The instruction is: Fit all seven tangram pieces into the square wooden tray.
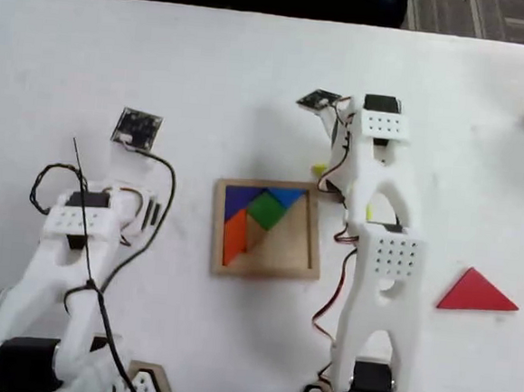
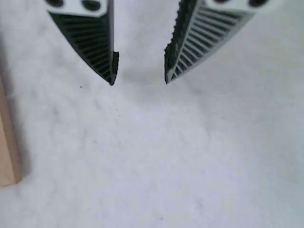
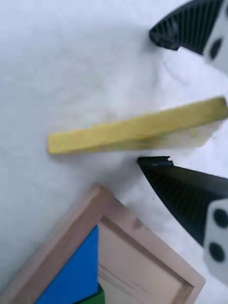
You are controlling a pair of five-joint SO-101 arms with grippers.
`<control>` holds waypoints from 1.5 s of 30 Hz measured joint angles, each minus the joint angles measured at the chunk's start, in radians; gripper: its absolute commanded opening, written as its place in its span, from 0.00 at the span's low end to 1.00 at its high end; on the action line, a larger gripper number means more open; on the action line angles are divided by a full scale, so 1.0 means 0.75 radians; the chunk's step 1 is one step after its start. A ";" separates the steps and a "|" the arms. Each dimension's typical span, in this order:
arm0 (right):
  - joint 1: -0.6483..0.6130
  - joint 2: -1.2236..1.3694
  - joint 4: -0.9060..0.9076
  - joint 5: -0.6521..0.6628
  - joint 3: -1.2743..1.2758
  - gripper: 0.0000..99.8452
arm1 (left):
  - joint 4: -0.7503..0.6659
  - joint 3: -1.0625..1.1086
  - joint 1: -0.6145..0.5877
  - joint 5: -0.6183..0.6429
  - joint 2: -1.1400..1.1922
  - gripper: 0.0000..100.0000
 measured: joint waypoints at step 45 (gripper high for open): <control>-0.065 -0.033 -0.102 -0.293 -0.215 0.36 | -0.004 0.000 0.000 0.000 0.000 0.17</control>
